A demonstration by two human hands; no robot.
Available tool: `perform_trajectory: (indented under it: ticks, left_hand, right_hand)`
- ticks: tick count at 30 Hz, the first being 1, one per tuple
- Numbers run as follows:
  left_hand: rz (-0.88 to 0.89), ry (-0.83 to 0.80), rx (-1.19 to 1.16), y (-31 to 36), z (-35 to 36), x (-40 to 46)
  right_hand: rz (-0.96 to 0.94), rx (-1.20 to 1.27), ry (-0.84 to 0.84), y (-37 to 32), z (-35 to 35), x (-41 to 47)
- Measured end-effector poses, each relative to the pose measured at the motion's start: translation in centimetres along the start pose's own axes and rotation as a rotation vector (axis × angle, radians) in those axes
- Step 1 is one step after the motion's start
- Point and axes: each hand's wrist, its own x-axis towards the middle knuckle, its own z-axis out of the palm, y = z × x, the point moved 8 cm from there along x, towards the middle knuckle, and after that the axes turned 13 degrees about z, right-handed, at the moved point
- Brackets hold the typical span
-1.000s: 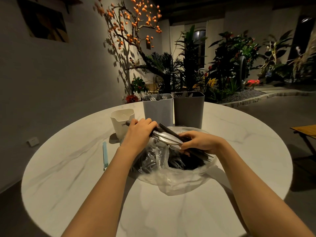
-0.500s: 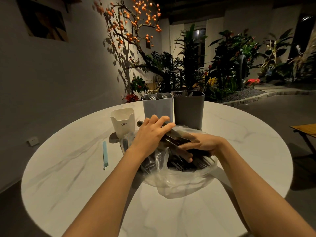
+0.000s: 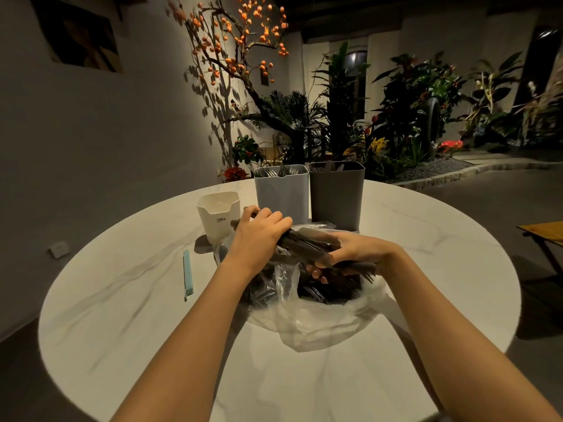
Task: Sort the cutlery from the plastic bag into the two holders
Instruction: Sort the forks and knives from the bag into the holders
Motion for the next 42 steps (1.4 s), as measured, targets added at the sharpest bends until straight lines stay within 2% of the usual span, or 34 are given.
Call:
perform_trajectory:
  ticks: [4,9,14,20,23,26,29,31,35,38,42]
  left_hand:
    - [-0.022,-0.003,0.022,-0.4,0.1,-0.1]
    - [-0.139,-0.032,0.041,-2.1,0.4,-0.9]
    - [-0.207,-0.125,0.058,-2.4,1.2,-1.0]
    - [-0.165,-0.224,0.101,-1.6,1.1,-0.6]
    - [-0.106,-0.233,0.038,-0.5,1.4,-0.3]
    - [-0.123,-0.233,-0.046,-0.4,1.1,-0.2]
    - [-0.150,-0.241,-0.010,-0.5,0.6,-0.3]
    - [-0.186,-0.270,-0.005,-0.6,0.7,-0.5]
    - [-0.255,-0.287,-0.010,-1.3,1.0,-0.8]
    - [-0.328,-0.269,-0.013,-2.6,1.3,-1.5]
    - [-0.422,-0.277,-0.008,-3.8,1.6,-2.4]
  right_hand:
    - [0.042,0.036,0.054,0.8,-1.0,0.0]
    - [0.127,0.081,0.185,1.6,-2.0,-0.3]
    - [0.083,0.115,0.264,1.6,-2.9,0.2]
    - [0.015,-0.047,0.305,1.0,-2.8,0.1]
    - [-0.006,-0.036,0.295,1.0,-2.9,0.2]
    - [-0.076,-0.021,0.323,0.5,-3.1,-0.1]
    - [-0.115,-0.003,0.369,0.1,-3.3,-0.3]
    - [-0.077,0.034,0.402,0.5,-3.6,-0.2]
    - [0.029,0.179,0.377,2.0,-4.2,0.1]
    - [0.029,0.294,0.311,2.3,-4.3,-0.2]
    - [0.099,0.263,0.265,2.7,-4.0,-0.4]
